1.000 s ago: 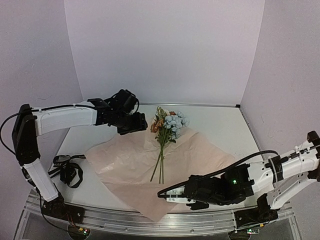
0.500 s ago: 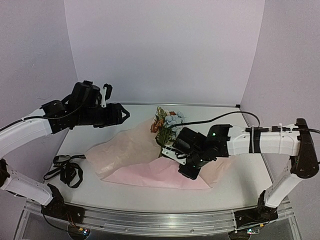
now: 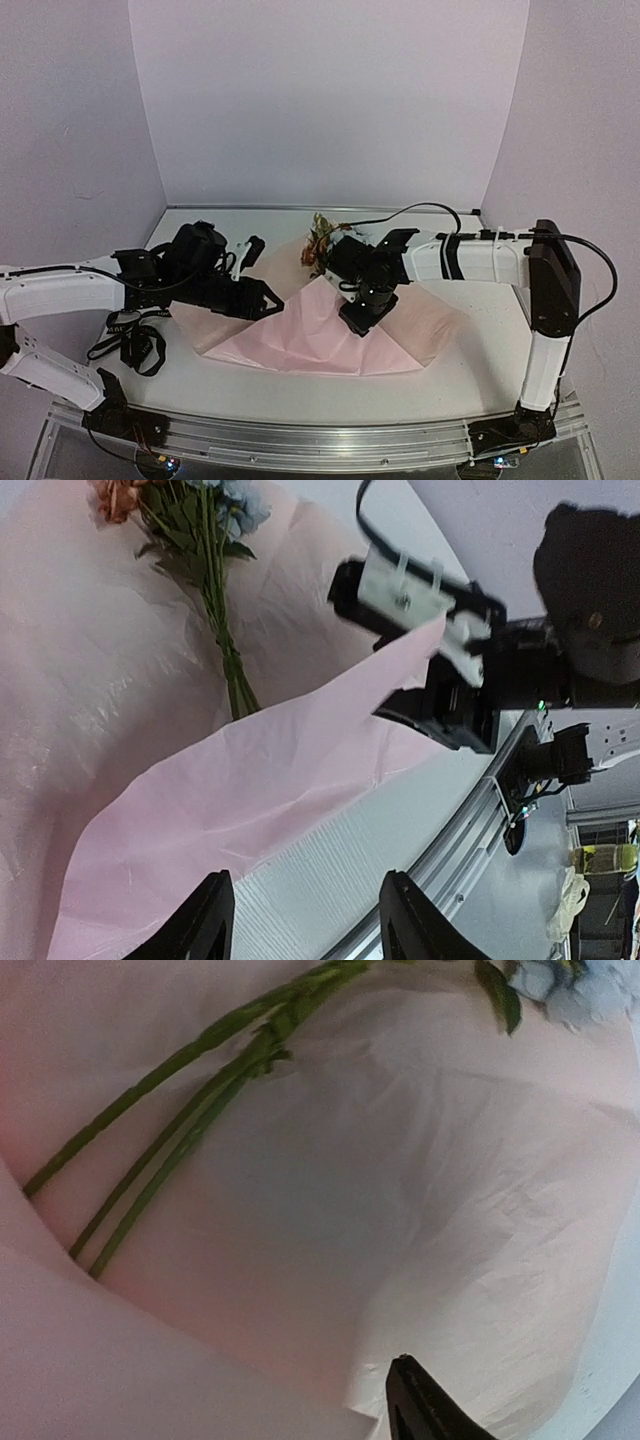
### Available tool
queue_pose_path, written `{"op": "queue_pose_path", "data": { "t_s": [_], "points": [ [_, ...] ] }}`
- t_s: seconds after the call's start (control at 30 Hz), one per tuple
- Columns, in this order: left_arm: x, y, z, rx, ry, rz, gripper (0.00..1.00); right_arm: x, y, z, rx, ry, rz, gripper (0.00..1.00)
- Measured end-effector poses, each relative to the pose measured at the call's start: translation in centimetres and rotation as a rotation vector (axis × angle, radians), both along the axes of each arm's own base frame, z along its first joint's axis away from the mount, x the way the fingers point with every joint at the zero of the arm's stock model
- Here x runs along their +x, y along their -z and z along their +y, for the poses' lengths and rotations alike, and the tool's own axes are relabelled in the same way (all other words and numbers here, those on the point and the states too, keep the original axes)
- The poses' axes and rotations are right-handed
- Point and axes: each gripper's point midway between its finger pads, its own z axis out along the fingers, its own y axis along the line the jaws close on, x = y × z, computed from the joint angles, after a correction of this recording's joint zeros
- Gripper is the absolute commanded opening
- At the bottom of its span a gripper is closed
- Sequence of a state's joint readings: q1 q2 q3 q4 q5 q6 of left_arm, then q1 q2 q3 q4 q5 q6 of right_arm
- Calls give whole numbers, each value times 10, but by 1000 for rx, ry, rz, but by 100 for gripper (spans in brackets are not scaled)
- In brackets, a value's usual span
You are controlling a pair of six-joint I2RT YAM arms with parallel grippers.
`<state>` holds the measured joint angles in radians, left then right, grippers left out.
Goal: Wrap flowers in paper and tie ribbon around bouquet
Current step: Fold the bottom corner of the flattened wrapping paper at the center of the board, then press the fold line on the 1/4-folded wrapping paper.
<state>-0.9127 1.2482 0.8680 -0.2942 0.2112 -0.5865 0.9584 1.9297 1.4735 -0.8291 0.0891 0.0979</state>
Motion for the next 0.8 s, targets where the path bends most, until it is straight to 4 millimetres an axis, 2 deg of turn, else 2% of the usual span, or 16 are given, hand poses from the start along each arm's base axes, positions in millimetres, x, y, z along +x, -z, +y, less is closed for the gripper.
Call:
{"op": "queue_pose_path", "data": {
  "t_s": [0.1,0.2,0.4,0.47,0.63,0.7,0.8],
  "points": [
    [-2,24,-10,24,18,45,42,13,-6,-3,20,60,-10,82],
    [-3,48,-14,55,20,84,39,21,-12,-4,38,101,-25,92],
    [-3,85,-9,122,-22,155,33,18,-30,-17,42,153,-26,96],
    [-2,92,-7,138,-40,168,31,12,-43,-24,48,176,-22,92],
    [-4,108,2,171,-89,207,25,-9,-78,-33,147,263,29,71],
    [-6,116,8,188,-106,225,23,-20,-83,-32,192,309,73,63],
    [-11,129,17,216,-135,255,21,-40,-74,-31,207,372,160,53]
  ]
}}
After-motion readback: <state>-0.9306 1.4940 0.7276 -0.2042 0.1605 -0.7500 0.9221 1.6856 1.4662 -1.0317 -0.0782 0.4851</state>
